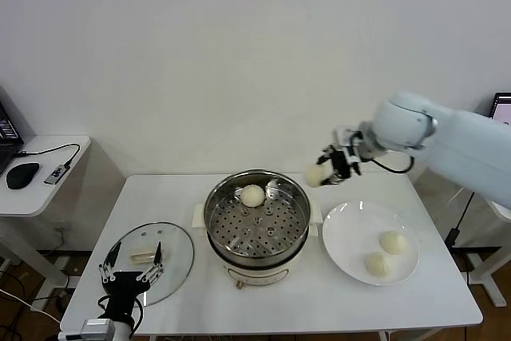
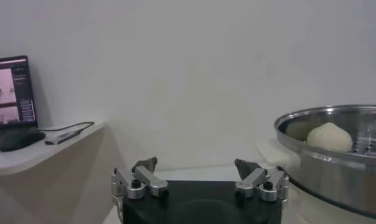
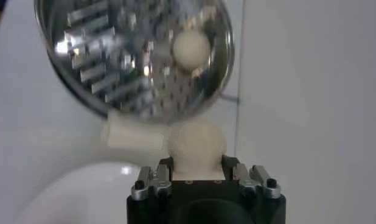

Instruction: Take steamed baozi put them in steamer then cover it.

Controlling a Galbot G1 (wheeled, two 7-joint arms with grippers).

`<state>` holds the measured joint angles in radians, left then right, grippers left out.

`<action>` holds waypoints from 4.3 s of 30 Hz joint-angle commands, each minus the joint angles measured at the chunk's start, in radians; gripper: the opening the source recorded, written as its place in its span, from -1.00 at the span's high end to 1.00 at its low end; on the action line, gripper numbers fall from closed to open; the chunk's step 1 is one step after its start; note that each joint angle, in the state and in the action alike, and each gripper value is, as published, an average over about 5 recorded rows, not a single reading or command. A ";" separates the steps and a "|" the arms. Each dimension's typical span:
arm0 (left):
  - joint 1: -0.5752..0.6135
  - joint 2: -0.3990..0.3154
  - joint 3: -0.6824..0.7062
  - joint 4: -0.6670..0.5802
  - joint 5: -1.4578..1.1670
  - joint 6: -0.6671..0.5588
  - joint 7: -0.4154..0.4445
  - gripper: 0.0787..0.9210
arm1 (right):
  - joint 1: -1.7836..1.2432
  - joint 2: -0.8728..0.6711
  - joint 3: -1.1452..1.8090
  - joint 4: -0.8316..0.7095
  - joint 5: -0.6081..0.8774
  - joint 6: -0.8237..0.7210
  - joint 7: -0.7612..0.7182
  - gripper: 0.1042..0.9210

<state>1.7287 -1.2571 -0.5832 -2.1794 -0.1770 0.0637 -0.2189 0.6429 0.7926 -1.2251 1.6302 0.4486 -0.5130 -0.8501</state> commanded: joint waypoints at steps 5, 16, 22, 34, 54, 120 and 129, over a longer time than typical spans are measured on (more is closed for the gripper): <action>-0.003 -0.006 -0.008 0.006 -0.002 -0.002 0.001 -0.77 | 0.012 0.314 -0.074 -0.016 0.250 -0.168 0.147 -0.03; -0.004 -0.014 -0.021 0.001 -0.004 -0.003 0.000 -0.77 | -0.137 0.461 -0.064 -0.152 0.234 -0.216 0.210 -0.03; -0.004 -0.013 -0.027 0.004 -0.008 -0.005 0.000 -0.77 | -0.173 0.481 -0.073 -0.186 0.215 -0.216 0.227 -0.03; -0.005 -0.017 -0.023 0.009 -0.007 -0.009 -0.001 -0.77 | -0.215 0.488 -0.061 -0.224 0.192 -0.213 0.234 -0.27; -0.013 -0.004 -0.010 0.002 -0.006 -0.011 -0.001 -0.77 | 0.130 -0.104 -0.076 0.115 -0.021 -0.011 -0.201 -0.76; 0.020 -0.026 -0.019 0.020 0.029 -0.034 -0.004 -0.77 | -0.941 -0.319 0.575 -0.112 -0.638 0.264 -0.139 -0.37; 0.021 -0.029 -0.015 0.012 0.032 -0.034 -0.004 -0.77 | -0.891 -0.329 0.562 -0.113 -0.619 0.265 -0.154 -0.18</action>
<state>1.7491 -1.2866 -0.5985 -2.1667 -0.1456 0.0293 -0.2228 -0.2618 0.4580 -0.6637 1.5230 -0.1719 -0.2470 -1.0035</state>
